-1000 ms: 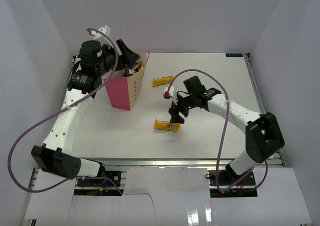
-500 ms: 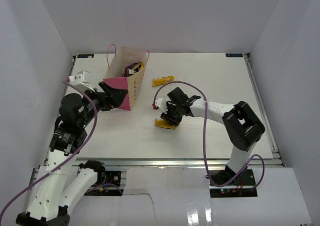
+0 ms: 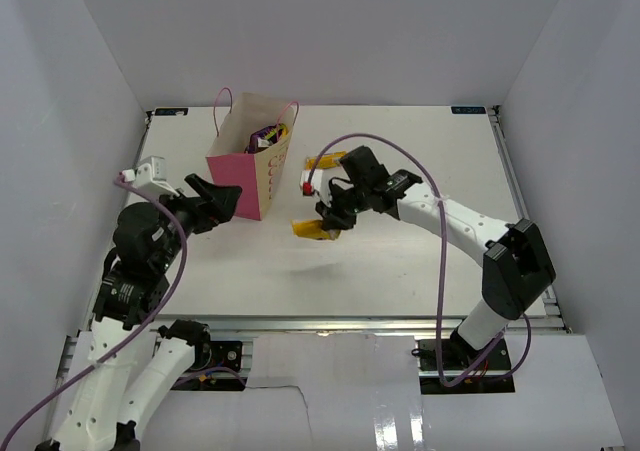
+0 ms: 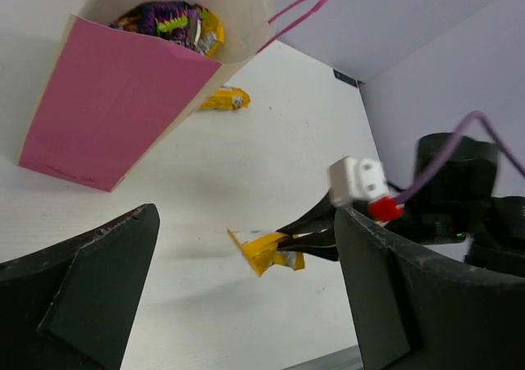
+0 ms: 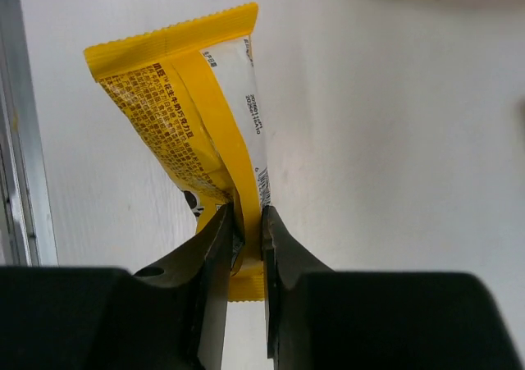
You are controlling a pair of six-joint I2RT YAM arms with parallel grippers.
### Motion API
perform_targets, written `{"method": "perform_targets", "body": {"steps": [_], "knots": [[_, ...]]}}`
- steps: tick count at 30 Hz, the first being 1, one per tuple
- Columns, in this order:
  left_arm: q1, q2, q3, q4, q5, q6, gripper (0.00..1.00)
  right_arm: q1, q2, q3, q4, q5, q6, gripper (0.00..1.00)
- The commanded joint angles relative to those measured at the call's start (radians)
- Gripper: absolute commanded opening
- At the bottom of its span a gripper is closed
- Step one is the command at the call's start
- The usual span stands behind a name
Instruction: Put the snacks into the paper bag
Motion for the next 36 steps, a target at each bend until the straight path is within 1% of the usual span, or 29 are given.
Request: {"method": "perform_targets", "body": {"steps": [1,2,3,4,5,6,7,9,10,11,12,13,15,16,17,18,21,25,27,29,30,31,34,36], "knots": [[0.004,-0.08,0.008,-0.018,-0.119,-0.01,0.98,0.003,-0.068,0.222,0.053,-0.135,0.046,0.08],[0.004,-0.095,0.007,-0.019,-0.137,-0.012,0.98,0.006,-0.051,0.268,0.09,-0.132,0.078,0.08],[0.004,-0.124,0.007,-0.021,-0.166,-0.018,0.98,0.015,-0.04,0.358,0.113,-0.125,0.11,0.08],[0.004,-0.137,0.005,-0.024,-0.179,-0.019,0.98,0.024,-0.026,0.401,0.139,-0.103,0.179,0.08],[0.004,-0.147,0.007,-0.027,-0.188,-0.019,0.98,0.045,0.003,0.443,0.197,-0.042,0.213,0.08],[0.004,-0.161,0.008,-0.032,-0.195,-0.018,0.98,0.059,0.018,0.522,0.226,-0.014,0.262,0.08],[0.004,-0.164,0.011,-0.045,-0.199,-0.018,0.98,0.071,0.035,0.558,0.259,0.056,0.282,0.08],[0.004,-0.171,0.014,-0.059,-0.2,-0.024,0.98,0.111,0.084,0.639,0.375,0.147,0.314,0.08],[0.004,-0.18,0.011,-0.067,-0.199,-0.03,0.98,0.125,0.101,0.661,0.421,0.211,0.322,0.08],[0.004,-0.187,0.008,-0.069,-0.196,-0.035,0.98,0.153,0.141,0.676,0.479,0.365,0.32,0.08],[0.004,-0.195,-0.001,-0.07,-0.192,-0.05,0.98,0.162,0.161,0.694,0.589,0.43,0.305,0.08],[0.004,-0.206,-0.006,-0.069,-0.185,-0.055,0.98,0.167,0.187,0.728,0.64,0.545,0.279,0.08],[0.004,-0.217,-0.018,-0.069,-0.177,-0.065,0.98,0.165,0.268,0.777,0.758,0.616,0.236,0.08],[0.004,-0.221,-0.022,-0.07,-0.171,-0.07,0.98,0.167,0.3,0.85,0.776,0.642,0.215,0.08],[0.004,-0.227,-0.024,-0.07,-0.163,-0.071,0.98,0.165,0.369,0.9,0.776,0.685,0.19,0.08],[0.004,-0.23,-0.029,-0.072,-0.16,-0.073,0.98,0.162,0.394,0.94,0.768,0.695,0.179,0.08],[0.004,-0.24,-0.03,-0.075,-0.154,-0.073,0.98,0.161,0.436,0.955,0.811,0.712,0.132,0.08],[0.004,-0.244,-0.03,-0.081,-0.154,-0.065,0.98,0.158,0.434,0.911,0.836,0.733,0.106,0.08],[0.004,-0.243,-0.032,-0.079,-0.151,-0.064,0.98,0.154,0.431,0.882,0.837,0.735,0.095,0.1],[0.004,-0.238,-0.036,-0.076,-0.15,-0.062,0.98,0.153,0.426,0.86,0.837,0.732,0.083,0.21],[0.004,-0.237,-0.039,-0.07,-0.145,-0.061,0.98,0.153,0.426,0.856,0.837,0.73,0.07,0.29],[0.003,-0.234,-0.042,-0.067,-0.142,-0.062,0.98,0.153,0.423,0.851,0.836,0.725,0.064,0.43],[0.003,-0.226,-0.047,-0.055,-0.131,-0.062,0.98,0.153,0.417,0.847,0.82,0.709,0.06,0.54],[0.004,-0.221,-0.047,-0.05,-0.128,-0.062,0.98,0.151,0.413,0.85,0.817,0.707,0.058,0.57]]}}
